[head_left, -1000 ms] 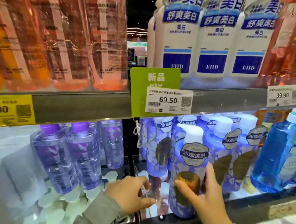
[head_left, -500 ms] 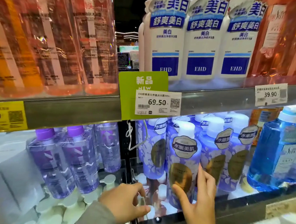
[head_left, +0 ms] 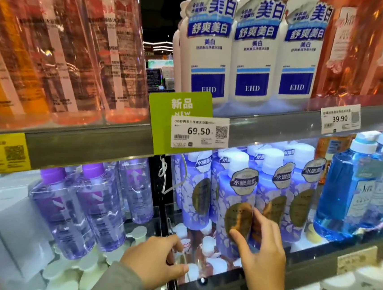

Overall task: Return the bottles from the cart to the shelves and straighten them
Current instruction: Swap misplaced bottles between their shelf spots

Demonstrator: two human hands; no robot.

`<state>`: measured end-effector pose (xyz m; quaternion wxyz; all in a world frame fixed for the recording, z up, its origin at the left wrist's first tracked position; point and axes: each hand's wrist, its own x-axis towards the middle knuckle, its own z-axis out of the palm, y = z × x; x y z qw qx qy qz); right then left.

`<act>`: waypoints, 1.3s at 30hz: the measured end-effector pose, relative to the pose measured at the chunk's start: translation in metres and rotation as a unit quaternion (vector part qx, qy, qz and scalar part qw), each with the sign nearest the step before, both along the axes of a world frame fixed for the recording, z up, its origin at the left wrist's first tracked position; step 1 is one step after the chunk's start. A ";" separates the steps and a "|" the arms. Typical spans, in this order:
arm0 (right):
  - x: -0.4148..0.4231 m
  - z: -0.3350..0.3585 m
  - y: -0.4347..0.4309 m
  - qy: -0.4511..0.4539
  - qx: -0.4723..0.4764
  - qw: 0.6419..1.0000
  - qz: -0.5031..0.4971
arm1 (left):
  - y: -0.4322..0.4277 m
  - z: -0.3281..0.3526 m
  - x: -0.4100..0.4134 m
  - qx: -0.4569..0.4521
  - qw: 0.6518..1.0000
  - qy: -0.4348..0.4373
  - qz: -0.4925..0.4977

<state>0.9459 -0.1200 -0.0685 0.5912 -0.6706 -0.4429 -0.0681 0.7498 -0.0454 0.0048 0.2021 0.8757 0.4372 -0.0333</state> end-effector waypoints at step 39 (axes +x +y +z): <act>0.135 0.039 -0.012 0.185 -0.095 0.909 0.362 | -0.006 -0.021 0.069 -0.020 0.999 -0.026 -0.022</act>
